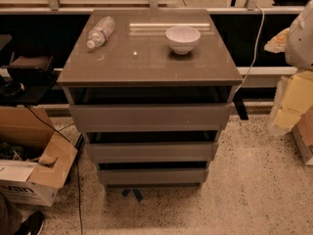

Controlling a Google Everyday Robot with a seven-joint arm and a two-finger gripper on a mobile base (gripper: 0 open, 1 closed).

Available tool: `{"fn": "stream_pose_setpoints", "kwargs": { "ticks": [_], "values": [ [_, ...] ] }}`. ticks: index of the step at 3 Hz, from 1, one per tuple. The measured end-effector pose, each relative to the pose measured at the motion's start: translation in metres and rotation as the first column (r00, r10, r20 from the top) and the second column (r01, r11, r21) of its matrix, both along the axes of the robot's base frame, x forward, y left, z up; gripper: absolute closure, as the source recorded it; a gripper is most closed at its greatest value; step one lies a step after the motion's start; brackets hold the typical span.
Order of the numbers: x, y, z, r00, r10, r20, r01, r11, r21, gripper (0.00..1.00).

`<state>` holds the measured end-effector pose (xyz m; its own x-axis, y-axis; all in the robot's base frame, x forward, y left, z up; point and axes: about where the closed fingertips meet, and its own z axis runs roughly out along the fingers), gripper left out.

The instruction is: Open bottom drawer

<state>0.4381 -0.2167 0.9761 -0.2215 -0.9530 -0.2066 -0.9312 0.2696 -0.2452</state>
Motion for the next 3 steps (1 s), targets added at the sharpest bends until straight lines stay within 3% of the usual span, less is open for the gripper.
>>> {"fn": "stream_pose_setpoints", "kwargs": {
  "ticks": [2,3],
  "values": [
    [0.001,0.003,-0.015,1.0000,0.001,-0.008,-0.001,1.000,0.016,0.00],
    [0.006,0.006,-0.055,0.9992,-0.006,-0.040,0.009,0.997,0.070,0.00]
  ]
}}
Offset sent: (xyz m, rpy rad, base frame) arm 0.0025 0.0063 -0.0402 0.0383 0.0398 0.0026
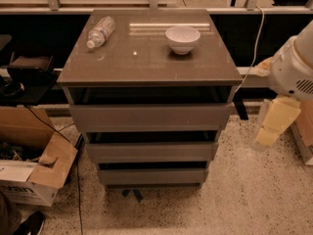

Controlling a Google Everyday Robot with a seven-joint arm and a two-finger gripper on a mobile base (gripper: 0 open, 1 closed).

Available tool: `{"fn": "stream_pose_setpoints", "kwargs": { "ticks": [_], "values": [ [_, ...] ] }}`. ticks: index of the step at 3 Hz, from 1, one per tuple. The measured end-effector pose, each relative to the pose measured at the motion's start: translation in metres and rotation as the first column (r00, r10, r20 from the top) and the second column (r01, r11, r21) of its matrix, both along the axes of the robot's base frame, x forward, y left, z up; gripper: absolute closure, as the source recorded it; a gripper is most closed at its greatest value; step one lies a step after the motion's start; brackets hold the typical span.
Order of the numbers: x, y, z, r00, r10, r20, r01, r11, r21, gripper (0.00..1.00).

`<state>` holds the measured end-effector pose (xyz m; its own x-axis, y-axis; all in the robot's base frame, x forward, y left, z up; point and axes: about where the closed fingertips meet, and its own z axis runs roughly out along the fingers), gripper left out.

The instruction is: Open bottom drawer

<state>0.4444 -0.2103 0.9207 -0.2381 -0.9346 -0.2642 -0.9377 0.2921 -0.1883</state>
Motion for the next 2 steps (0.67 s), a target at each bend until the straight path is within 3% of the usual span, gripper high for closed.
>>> {"fn": "stream_pose_setpoints", "kwargs": {
  "ticks": [1,2],
  "values": [
    [0.0082,0.0010,-0.0607,0.9986,-0.036,-0.040,0.039,0.996,0.077,0.00],
    [0.0091,0.0014,-0.0599,0.9987,-0.036,-0.036,0.039,0.996,0.077,0.00]
  ]
}}
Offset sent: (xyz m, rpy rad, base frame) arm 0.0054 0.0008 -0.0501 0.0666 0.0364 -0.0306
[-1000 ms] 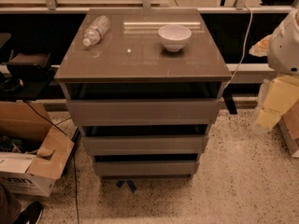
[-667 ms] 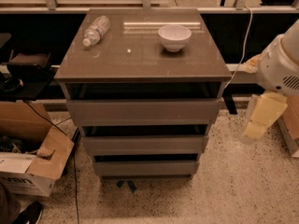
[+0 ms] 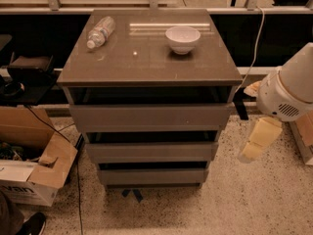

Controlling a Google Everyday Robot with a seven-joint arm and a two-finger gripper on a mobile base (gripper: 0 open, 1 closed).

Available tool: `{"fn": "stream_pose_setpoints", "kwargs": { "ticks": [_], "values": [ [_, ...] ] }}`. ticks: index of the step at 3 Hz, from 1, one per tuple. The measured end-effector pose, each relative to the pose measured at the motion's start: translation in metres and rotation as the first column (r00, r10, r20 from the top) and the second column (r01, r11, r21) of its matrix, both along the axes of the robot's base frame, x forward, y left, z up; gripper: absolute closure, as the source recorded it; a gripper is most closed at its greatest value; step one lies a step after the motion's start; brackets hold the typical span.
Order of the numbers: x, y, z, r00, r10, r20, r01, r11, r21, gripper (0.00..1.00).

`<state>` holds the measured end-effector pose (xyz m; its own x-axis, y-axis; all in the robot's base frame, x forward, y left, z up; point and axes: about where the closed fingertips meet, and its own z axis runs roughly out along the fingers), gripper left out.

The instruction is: Open bottom drawer

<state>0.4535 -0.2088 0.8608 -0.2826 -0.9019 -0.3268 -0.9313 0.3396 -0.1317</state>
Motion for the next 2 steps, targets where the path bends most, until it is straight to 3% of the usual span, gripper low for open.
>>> {"fn": "stream_pose_setpoints", "kwargs": {
  "ticks": [1,2],
  "values": [
    [0.001,0.004,-0.015,1.0000,0.003,-0.002,-0.003,0.998,0.064,0.00],
    [0.009,0.017,-0.053,0.9998,0.017,-0.010,-0.015,0.990,0.138,0.00]
  ]
}}
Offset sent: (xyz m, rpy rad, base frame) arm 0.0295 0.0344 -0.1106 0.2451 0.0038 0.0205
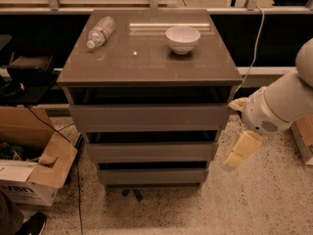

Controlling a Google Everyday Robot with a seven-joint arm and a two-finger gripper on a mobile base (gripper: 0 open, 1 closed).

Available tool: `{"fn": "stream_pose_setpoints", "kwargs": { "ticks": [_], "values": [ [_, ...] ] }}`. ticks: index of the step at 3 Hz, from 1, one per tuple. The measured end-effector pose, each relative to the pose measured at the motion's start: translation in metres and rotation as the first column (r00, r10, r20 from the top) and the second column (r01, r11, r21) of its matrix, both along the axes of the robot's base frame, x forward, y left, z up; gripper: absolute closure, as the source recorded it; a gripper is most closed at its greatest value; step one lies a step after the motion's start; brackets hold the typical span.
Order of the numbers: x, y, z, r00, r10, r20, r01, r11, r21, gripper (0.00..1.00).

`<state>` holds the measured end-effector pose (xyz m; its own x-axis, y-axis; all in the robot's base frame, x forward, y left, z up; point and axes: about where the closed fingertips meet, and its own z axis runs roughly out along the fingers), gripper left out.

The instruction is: Open bottom drawer

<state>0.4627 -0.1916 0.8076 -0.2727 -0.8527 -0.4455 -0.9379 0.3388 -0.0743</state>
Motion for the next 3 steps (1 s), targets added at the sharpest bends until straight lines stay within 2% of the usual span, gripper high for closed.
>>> {"fn": "stream_pose_setpoints", "kwargs": {
  "ticks": [1,2,3],
  "values": [
    [0.012,0.014,-0.051,0.9992,0.040,-0.001,-0.040,0.997,0.063,0.00],
    [0.025,0.013,-0.085,0.9977,0.028,-0.062,-0.014,0.978,0.206,0.00],
    [0.017,0.023,-0.101,0.9952,0.078,-0.059,-0.066,0.980,0.187,0.00]
  ]
}}
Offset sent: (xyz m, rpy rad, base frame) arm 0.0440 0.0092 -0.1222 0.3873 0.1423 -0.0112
